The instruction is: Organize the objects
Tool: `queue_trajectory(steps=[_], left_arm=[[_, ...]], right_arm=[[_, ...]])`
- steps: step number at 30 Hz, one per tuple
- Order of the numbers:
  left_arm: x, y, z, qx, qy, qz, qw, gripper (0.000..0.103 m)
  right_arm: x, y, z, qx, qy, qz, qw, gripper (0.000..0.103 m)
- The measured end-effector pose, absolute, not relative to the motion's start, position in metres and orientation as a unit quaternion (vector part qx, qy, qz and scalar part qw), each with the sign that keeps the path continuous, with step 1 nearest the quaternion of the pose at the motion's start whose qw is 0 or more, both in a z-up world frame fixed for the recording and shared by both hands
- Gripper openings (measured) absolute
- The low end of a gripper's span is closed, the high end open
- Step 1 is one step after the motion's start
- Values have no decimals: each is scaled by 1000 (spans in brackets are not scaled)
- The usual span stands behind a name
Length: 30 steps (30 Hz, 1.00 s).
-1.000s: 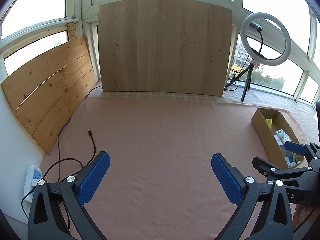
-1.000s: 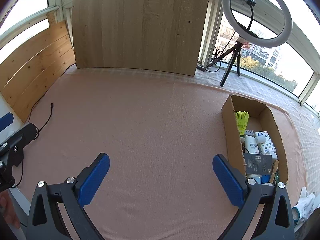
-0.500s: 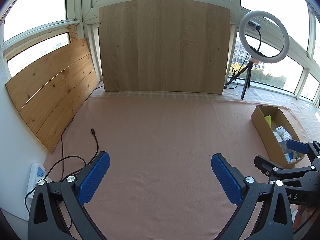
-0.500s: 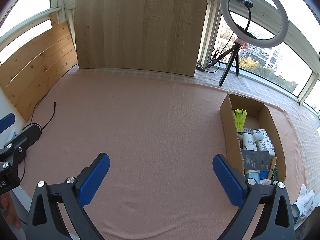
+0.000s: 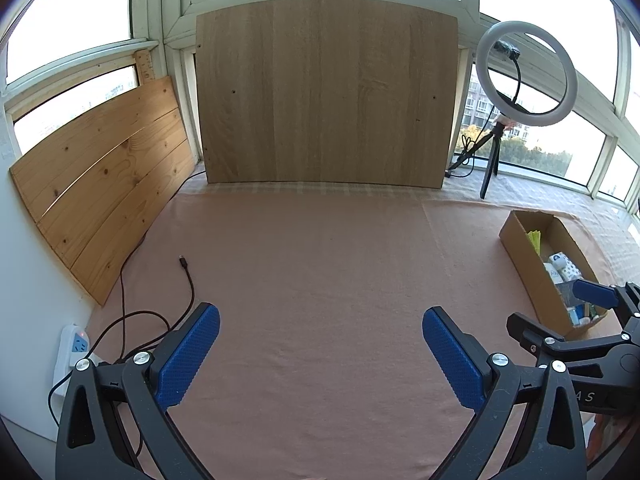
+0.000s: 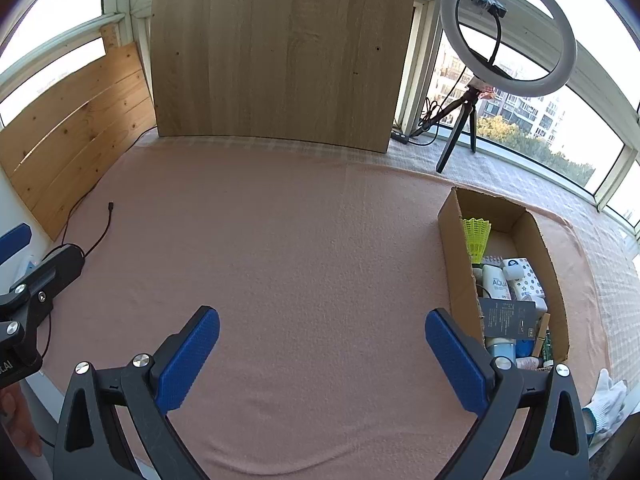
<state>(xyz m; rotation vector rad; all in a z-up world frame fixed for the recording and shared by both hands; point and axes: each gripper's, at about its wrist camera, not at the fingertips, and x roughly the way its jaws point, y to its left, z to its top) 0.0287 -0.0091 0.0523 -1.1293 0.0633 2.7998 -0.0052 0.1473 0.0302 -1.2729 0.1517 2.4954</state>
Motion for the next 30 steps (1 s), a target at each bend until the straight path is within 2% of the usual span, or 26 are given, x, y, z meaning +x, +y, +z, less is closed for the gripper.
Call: queue_trajectory(steps=[30], left_arm=[[11, -5, 43, -388, 32, 919, 69, 103]], right_arm=[[-11, 158, 22, -455, 56, 872, 169, 102]])
